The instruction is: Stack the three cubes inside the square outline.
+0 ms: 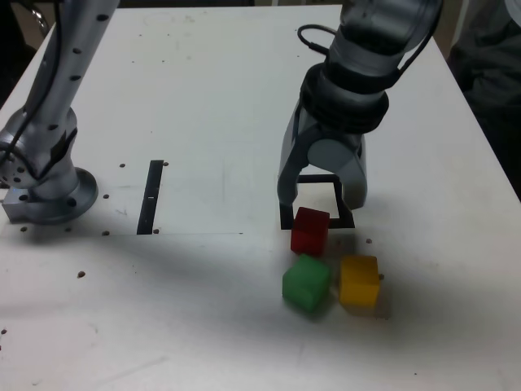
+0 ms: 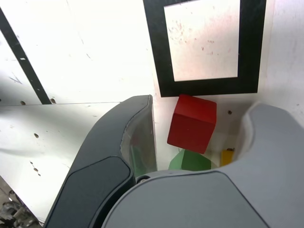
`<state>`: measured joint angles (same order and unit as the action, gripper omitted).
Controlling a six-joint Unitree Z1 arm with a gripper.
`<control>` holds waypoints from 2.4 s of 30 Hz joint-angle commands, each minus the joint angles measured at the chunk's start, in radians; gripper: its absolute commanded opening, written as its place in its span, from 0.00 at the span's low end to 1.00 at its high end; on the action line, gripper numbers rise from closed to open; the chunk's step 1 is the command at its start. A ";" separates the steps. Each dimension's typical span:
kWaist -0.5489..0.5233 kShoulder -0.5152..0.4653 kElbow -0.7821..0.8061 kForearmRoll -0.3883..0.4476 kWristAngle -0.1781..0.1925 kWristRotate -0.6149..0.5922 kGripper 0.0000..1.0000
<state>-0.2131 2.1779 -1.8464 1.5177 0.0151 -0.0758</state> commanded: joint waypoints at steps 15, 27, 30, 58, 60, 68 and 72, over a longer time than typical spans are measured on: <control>-0.008 0.042 0.077 -0.074 -0.058 0.008 0.94; -0.008 0.067 0.122 -0.117 -0.102 0.007 0.61; -0.007 0.068 0.125 -0.121 -0.102 0.003 0.46; -0.001 0.013 0.135 -0.135 -0.082 0.001 0.20; 0.008 -0.002 0.135 -0.134 -0.074 0.001 0.20; 0.088 -0.041 0.140 -0.127 -0.043 0.023 0.20; 0.129 -0.037 0.145 -0.129 -0.044 0.044 0.20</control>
<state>-0.0900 2.1424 -1.7035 1.3878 -0.0294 -0.0354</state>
